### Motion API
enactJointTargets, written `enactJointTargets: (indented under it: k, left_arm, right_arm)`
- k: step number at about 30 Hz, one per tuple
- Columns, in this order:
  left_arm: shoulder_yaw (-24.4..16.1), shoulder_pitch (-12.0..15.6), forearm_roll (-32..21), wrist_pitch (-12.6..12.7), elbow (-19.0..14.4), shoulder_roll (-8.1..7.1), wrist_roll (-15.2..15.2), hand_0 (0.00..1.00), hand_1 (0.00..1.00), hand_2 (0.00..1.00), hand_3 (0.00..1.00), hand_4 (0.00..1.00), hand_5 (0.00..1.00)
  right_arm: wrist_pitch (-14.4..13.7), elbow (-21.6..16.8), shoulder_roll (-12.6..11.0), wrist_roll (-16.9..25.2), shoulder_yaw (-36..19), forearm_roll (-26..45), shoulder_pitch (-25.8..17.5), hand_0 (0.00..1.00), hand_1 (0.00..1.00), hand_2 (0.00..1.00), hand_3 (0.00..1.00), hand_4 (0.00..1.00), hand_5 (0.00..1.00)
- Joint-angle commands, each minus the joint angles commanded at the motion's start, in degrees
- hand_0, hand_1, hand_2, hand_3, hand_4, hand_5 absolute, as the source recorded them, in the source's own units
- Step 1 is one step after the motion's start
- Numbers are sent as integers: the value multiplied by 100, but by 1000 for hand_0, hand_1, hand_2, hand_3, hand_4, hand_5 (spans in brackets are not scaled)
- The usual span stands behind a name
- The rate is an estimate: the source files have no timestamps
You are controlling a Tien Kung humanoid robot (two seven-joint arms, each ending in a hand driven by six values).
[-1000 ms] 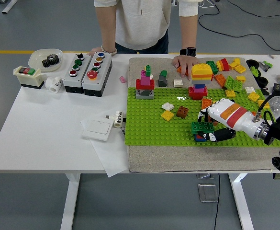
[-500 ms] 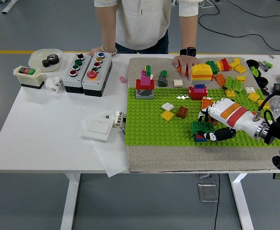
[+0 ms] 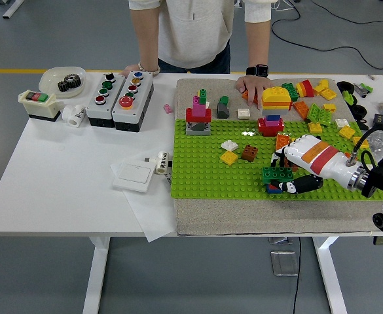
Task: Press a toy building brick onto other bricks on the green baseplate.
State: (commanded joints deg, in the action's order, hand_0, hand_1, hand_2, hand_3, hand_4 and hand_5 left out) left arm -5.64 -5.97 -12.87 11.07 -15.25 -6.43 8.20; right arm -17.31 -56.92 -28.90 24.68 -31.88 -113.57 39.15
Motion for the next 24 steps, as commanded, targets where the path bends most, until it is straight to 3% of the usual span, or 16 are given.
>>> enactJointTargets:
  k: [24]
  left_arm:
    - [-20,1,52,-2,3,-2,14,542,627,788,800,848,819]
  right_arm:
    - [19,-24,9,40,-5,4,7,401,408,481,523,689,335]
